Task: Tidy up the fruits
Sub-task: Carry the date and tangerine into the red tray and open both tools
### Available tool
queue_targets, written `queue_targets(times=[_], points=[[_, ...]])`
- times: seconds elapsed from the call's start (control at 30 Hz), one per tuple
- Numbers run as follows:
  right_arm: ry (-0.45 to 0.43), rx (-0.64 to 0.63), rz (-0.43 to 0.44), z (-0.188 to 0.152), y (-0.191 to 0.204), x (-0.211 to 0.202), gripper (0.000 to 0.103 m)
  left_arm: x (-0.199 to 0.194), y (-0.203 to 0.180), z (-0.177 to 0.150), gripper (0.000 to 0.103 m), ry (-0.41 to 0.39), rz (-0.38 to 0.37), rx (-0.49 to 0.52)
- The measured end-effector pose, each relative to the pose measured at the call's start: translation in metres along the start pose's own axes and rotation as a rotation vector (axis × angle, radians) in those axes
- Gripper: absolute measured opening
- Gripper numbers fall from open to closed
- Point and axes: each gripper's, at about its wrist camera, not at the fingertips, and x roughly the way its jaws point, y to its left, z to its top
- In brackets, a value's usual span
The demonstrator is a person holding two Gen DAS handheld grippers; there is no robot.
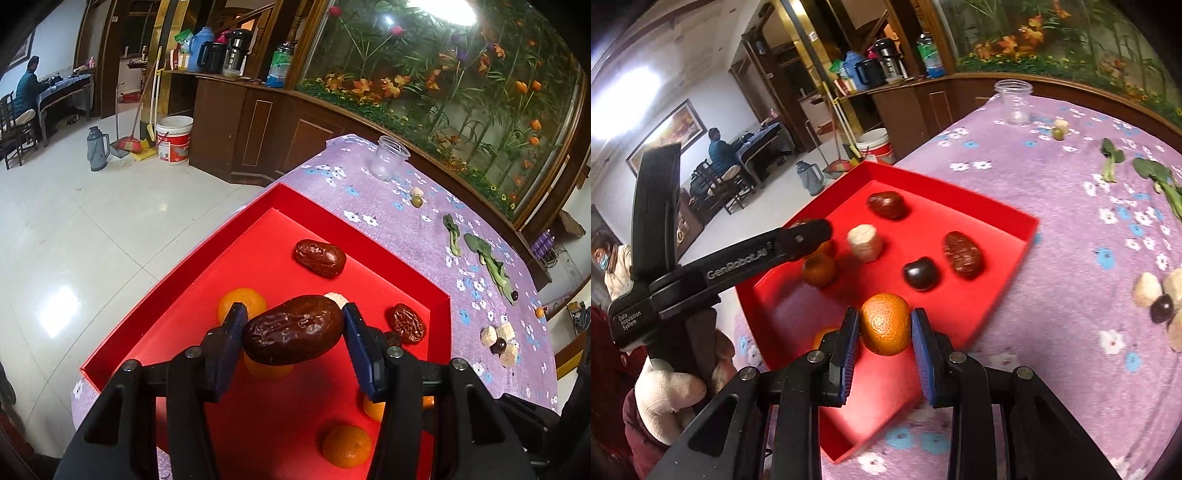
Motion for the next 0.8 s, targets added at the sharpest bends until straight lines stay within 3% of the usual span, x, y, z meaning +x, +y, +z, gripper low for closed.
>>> queue_targets(times=[0.37,0.8], points=[[-0.024,-0.030,-0.019,-0.004,0.009,0.001,0.032,0.000,0.003,-0.003,0.052,0.005,0.000,-0.011],[-0.025,-0.044,-0.013,-0.001,0.015,0.005,0.033,-0.006,0.001,0.002,0.061,-0.014,-0.013,-0.025]])
